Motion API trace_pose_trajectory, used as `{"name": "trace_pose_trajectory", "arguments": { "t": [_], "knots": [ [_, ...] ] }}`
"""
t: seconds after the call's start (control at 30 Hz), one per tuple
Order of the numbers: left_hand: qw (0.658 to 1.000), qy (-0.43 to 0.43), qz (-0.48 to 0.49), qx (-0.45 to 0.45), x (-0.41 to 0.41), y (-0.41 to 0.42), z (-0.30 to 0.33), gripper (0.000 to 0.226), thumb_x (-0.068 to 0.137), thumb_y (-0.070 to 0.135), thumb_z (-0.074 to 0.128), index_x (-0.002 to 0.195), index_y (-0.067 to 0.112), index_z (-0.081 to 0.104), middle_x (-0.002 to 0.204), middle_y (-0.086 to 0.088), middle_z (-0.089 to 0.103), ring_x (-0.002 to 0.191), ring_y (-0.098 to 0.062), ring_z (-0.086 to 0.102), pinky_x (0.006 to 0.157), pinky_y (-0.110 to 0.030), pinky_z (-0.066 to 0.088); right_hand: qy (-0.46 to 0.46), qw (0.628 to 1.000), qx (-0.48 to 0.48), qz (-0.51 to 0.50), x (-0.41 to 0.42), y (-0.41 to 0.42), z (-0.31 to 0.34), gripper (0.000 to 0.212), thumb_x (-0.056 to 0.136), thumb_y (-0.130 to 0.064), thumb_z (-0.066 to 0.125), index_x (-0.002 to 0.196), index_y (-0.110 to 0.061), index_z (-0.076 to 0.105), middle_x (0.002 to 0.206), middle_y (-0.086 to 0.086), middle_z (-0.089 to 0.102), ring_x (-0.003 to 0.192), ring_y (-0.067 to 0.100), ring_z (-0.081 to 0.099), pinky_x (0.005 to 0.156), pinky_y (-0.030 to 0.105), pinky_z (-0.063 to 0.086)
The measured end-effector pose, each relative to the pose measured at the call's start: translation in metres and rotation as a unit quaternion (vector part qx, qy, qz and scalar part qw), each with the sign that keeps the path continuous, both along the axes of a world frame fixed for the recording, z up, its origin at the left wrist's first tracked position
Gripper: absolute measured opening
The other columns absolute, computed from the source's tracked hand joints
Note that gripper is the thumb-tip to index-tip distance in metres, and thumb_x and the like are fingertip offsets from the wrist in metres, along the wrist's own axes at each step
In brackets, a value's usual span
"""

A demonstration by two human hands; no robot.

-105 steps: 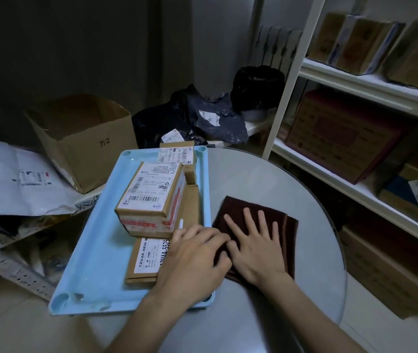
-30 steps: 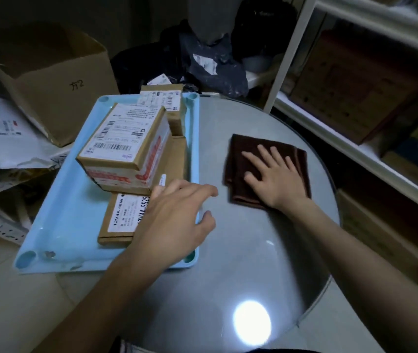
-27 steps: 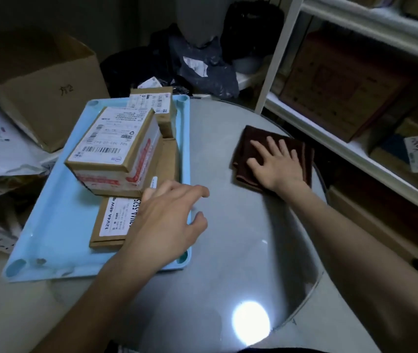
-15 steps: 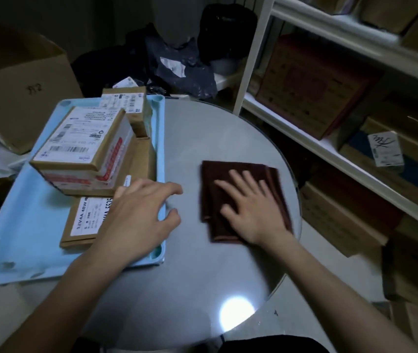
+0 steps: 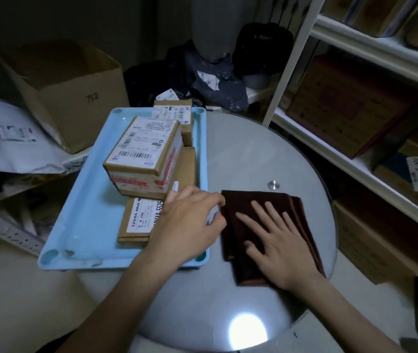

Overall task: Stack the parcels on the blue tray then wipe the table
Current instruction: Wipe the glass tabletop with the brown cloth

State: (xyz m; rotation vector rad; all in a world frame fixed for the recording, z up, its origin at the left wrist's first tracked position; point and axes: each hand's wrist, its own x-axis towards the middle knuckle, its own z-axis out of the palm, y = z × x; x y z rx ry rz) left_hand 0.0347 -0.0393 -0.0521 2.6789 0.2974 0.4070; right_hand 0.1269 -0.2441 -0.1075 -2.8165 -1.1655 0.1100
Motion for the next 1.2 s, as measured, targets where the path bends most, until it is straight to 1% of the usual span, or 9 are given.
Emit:
{"name": "trace_pose_trajectory", "arguments": {
  "t": [0.2,0.33,0.5,0.6,0.73,0.8,0.93,1.03,1.2],
  "knots": [
    [1.000,0.002,-0.015,0.006,0.002,-0.001,-0.003,0.031,0.085,0.039,0.043,0.109,0.034,0.062,0.107,0.017,0.070,0.112,-0.011,0.049,0.090,-0.030,0.022,0.026,0.982,-0.020,-0.185,0.077,0.047,0.003,0.063,0.091,-0.063,0.023,0.152,-0.052,0.011,0.168,-0.003,0.005,0.153,0.026,-0.001,0.122,0.051,0.002],
    [1.000,0.013,-0.018,0.017,0.002,0.001,-0.001,0.029,0.083,0.037,0.047,0.108,0.034,0.060,0.105,0.016,0.070,0.110,-0.013,0.049,0.087,-0.033,0.025,0.023,0.997,-0.023,-0.074,0.034,0.089,0.002,0.064,0.091,-0.064,0.018,0.153,-0.049,0.011,0.167,-0.002,0.003,0.153,0.025,-0.004,0.122,0.049,-0.001],
    [1.000,0.007,-0.015,0.004,0.002,0.000,-0.001,0.032,0.082,0.039,0.044,0.107,0.034,0.062,0.104,0.016,0.071,0.109,-0.013,0.051,0.090,-0.035,0.028,0.016,0.998,0.000,0.060,-0.012,0.007,0.002,0.059,0.092,-0.059,0.030,0.148,-0.058,0.010,0.166,-0.010,0.007,0.153,0.017,-0.001,0.123,0.043,0.006],
    [1.000,-0.002,-0.011,0.001,0.001,0.002,-0.004,0.034,0.081,0.039,0.040,0.106,0.034,0.063,0.102,0.015,0.072,0.109,-0.012,0.051,0.092,-0.034,0.025,0.010,0.999,-0.035,-0.023,0.027,-0.025,0.002,0.061,0.089,-0.064,0.024,0.149,-0.057,0.015,0.165,-0.012,0.004,0.153,0.018,0.000,0.123,0.044,0.008],
    [1.000,-0.005,-0.018,-0.011,0.001,0.000,-0.003,0.031,0.083,0.038,0.045,0.108,0.034,0.064,0.105,0.016,0.071,0.111,-0.012,0.049,0.095,-0.032,0.020,0.020,0.985,-0.019,-0.168,0.069,0.033,0.001,0.063,0.090,-0.064,0.023,0.151,-0.053,0.012,0.167,-0.003,0.006,0.153,0.025,0.001,0.123,0.048,0.003],
    [1.000,-0.002,-0.017,-0.003,0.001,0.000,-0.002,0.031,0.082,0.038,0.044,0.106,0.033,0.064,0.102,0.015,0.071,0.109,-0.014,0.051,0.092,-0.033,0.023,0.035,0.986,-0.018,-0.160,0.069,0.068,0.000,0.063,0.091,-0.063,0.024,0.152,-0.052,0.012,0.167,-0.002,0.004,0.153,0.025,-0.002,0.122,0.048,0.001],
    [1.000,0.005,-0.018,0.012,0.001,-0.001,-0.001,0.028,0.083,0.039,0.044,0.104,0.033,0.063,0.101,0.016,0.070,0.109,-0.013,0.051,0.088,-0.031,0.025,0.026,0.999,-0.033,0.005,0.031,0.084,0.006,0.071,0.083,-0.067,0.007,0.152,-0.050,0.009,0.167,-0.006,-0.001,0.153,0.021,-0.008,0.123,0.046,-0.001],
    [1.000,0.009,-0.023,0.008,0.001,0.001,-0.001,0.030,0.085,0.039,0.042,0.107,0.034,0.061,0.105,0.018,0.069,0.111,-0.010,0.049,0.091,-0.030,0.023,0.027,0.998,-0.007,0.063,0.018,0.045,0.004,0.061,0.090,-0.061,0.019,0.150,-0.053,0.013,0.165,-0.014,0.003,0.153,0.013,-0.005,0.123,0.039,0.000],
    [0.999,0.011,-0.036,-0.011,-0.001,0.003,0.000,0.036,0.086,0.039,0.040,0.112,0.034,0.063,0.109,0.018,0.069,0.114,-0.010,0.049,0.096,-0.030,0.022,0.024,0.992,-0.029,-0.118,0.089,0.019,0.003,0.063,0.086,-0.065,0.016,0.149,-0.056,0.012,0.167,-0.006,0.008,0.153,0.020,0.003,0.122,0.045,0.006]
  ]
}}
